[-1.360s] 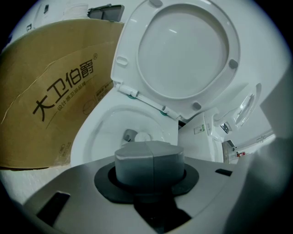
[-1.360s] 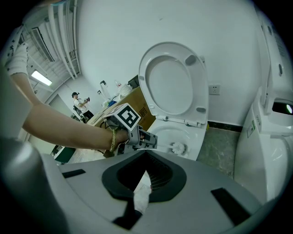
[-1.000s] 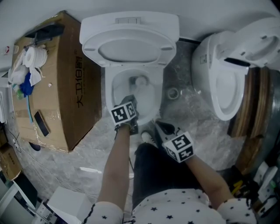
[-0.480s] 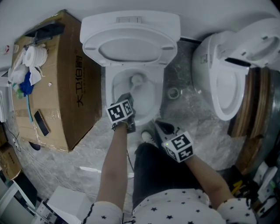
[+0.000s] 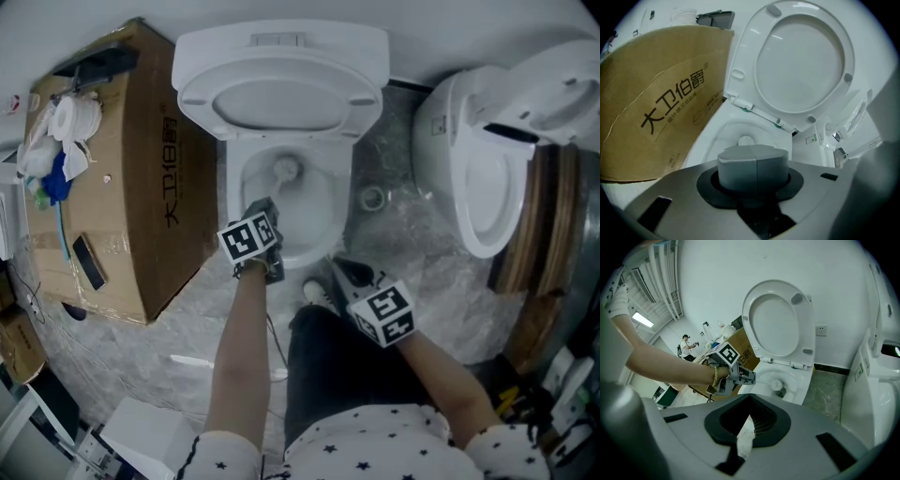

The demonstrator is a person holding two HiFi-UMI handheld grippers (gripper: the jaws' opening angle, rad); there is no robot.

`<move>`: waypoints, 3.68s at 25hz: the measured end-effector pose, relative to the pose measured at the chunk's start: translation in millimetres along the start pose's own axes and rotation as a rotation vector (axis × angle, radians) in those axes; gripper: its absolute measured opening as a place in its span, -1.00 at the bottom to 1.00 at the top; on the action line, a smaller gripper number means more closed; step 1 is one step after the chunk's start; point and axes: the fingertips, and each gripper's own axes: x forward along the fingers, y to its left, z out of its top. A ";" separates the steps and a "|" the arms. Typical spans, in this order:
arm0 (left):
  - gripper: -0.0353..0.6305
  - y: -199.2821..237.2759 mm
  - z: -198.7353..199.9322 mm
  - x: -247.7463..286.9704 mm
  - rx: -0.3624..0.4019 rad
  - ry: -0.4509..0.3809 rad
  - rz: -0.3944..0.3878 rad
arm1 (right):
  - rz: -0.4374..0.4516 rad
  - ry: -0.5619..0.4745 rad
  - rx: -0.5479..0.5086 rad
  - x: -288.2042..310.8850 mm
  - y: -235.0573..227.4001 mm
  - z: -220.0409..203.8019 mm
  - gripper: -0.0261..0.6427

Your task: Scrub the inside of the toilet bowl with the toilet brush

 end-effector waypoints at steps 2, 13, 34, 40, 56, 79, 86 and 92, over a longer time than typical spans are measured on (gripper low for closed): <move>-0.42 0.3 -0.3 -1.0 -0.001 -0.004 0.001 | 0.001 -0.001 -0.004 0.2 0.2 0.5 -0.90; -0.42 -6.8 -18.4 -31.0 0.005 -0.026 -0.018 | -0.007 -0.029 -0.025 -9.3 10.7 4.8 -0.90; -0.42 -11.1 -76.9 -127.5 -0.026 -0.085 -0.028 | -0.006 -0.092 -0.116 -61.7 63.1 10.5 -0.90; -0.42 -10.5 -95.6 -159.0 -0.028 -0.103 -0.030 | -0.018 -0.101 -0.138 -79.1 75.4 7.5 -0.90; -0.42 -8.3 -150.6 -234.3 -0.057 -0.172 -0.074 | -0.031 -0.179 -0.182 -113.0 117.0 12.7 -0.90; -0.42 -10.7 -203.6 -306.0 -0.051 -0.281 -0.140 | -0.052 -0.288 -0.202 -160.6 162.0 -28.7 -0.90; -0.42 -1.6 -217.9 -316.9 -0.056 -0.300 -0.138 | -0.061 -0.302 -0.220 -166.9 169.9 -35.0 -0.90; -0.42 4.5 -225.3 -317.9 -0.073 -0.298 -0.133 | -0.079 -0.306 -0.194 -167.7 165.4 -37.1 -0.90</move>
